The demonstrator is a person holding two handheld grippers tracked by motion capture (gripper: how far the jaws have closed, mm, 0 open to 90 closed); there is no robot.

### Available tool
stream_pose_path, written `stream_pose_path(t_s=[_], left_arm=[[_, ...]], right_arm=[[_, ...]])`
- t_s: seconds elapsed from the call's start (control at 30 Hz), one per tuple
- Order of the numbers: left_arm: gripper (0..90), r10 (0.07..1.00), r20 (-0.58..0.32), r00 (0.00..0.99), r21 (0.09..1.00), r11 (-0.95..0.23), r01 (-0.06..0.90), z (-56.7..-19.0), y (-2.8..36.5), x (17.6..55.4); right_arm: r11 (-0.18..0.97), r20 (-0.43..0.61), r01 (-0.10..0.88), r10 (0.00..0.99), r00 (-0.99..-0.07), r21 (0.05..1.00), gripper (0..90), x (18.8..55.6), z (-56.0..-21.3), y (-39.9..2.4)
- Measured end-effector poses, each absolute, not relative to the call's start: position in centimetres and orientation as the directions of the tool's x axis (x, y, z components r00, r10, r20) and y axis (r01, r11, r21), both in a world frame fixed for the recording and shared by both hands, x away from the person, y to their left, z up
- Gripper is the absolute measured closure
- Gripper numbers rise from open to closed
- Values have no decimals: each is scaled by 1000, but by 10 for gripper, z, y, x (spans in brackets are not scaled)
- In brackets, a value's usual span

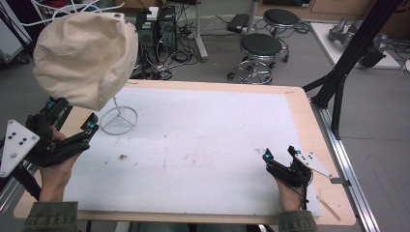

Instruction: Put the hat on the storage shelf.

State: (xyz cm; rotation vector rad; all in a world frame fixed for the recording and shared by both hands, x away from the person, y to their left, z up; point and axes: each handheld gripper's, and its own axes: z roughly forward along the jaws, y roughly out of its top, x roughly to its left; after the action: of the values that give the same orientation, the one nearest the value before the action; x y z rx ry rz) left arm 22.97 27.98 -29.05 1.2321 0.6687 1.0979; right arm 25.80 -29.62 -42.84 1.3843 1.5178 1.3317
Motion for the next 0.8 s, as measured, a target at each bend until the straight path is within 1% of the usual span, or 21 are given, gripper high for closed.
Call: stream_pose_path(t_s=[0.33,0.5,0.57,0.8], left_arm=[[177,942,103,318,962,-13,-272,-312,289,217],[177,953,88,291,968,-12,-253,-329,298,210],[176,958,65,281,973,2,-233,-336,302,208],[168,970,38,239,986,2,-165,-366,310,210]], right_arm=[[-85,140,264,970,-197,961,111,255,-427,-296],[-85,140,265,971,-194,961,111,255,-427,-296],[-89,144,267,970,-194,959,111,255,-427,-296],[-72,127,267,972,-197,961,111,255,-428,-293]])
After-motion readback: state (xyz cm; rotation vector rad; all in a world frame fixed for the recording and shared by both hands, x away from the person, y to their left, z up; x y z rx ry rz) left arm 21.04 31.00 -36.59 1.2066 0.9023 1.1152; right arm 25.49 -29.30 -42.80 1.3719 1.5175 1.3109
